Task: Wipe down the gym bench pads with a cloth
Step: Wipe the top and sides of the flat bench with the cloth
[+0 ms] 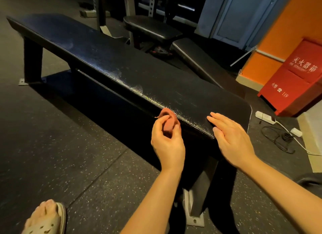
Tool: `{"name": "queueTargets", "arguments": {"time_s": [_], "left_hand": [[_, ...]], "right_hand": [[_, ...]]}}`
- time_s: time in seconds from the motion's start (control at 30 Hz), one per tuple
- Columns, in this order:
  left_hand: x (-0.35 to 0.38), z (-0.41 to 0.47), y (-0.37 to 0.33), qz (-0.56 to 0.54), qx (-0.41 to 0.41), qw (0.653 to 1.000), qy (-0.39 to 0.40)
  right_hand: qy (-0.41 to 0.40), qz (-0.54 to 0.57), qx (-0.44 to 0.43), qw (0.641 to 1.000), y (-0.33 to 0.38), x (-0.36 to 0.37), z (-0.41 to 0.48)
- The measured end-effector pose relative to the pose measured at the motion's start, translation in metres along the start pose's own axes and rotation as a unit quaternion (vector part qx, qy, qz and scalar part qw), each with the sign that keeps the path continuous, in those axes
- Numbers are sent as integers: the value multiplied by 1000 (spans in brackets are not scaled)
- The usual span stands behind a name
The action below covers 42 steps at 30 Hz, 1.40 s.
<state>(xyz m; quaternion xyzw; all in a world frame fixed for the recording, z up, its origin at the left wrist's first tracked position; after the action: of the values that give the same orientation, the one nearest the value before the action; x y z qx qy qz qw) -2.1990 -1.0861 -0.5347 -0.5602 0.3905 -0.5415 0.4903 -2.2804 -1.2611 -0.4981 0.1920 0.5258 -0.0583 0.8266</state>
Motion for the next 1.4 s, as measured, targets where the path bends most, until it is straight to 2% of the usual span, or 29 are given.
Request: {"name": "queueTargets", "arguments": {"time_s": [0.23, 0.37, 0.4, 0.43, 0.5, 0.53, 0.57, 0.63, 0.77, 0.87, 0.93, 0.97, 1.0, 1.1, 1.17, 1.3, 1.4], "left_hand": [[-2, -19, 8, 36, 135, 979, 150], [-5, -26, 12, 43, 149, 949, 275], [-10, -26, 13, 44, 137, 956, 255], [-16, -23, 15, 45, 116, 973, 196], [-34, -6, 16, 30, 56, 998, 25], [-40, 5, 13, 8, 38, 999, -37], [-43, 17, 7, -26, 23, 997, -66], [-37, 40, -4, -75, -11, 995, -57], [-8, 25, -11, -25, -27, 999, -21], [6, -31, -2, -14, -49, 996, 79], [9, -58, 5, -19, -100, 983, 155], [8, -62, 7, -28, -122, 979, 162], [3, -57, 9, -39, -133, 981, 133], [-15, -14, 4, -86, -144, 986, -21], [-23, 16, -2, -79, -128, 985, -80], [-16, 34, 5, -6, -118, 992, -38], [0, -3, 4, 22, -54, 997, 48]], "right_hand": [[-9, -3, 2, 1000, 0, 0, 0], [-6, 1, 0, 1000, 1, -1, 1], [-4, 2, 0, 1000, 1, -1, 1], [-3, 4, 1, 1000, 1, -1, 1], [-3, 9, 5, 1000, 0, 0, 0], [-4, 9, 7, 1000, 0, 0, 0], [-4, 9, 8, 1000, 0, 1, 0], [-5, 7, 10, 1000, -1, 1, 0], [-2, 3, 16, 1000, 0, 1, 0], [-7, 1, 14, 1000, 1, 0, 0], [-5, 7, 13, 1000, 1, -1, 0], [-5, 12, 11, 1000, 1, -1, 0], [-6, 16, 9, 1000, 2, -1, -1], [-9, 20, 5, 1000, 2, -2, -1], [-9, 16, 10, 1000, 3, -2, -1], [-8, 17, 10, 1000, 5, -3, -2], [-13, 14, 8, 1000, 5, -2, -1]]}}
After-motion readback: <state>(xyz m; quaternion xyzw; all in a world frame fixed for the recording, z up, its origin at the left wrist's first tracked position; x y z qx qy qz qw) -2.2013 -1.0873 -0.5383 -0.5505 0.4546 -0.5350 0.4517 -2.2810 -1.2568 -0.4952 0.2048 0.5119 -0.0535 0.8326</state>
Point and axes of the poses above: each hand's wrist, its own z-axis towards the middle knuckle, its own x-axis out of the palm, y = z × x, the point moved 3 cm from there along z, towards the middle knuckle, and after that the axes turned 6 degrees about -y, right-handed, at the moved point
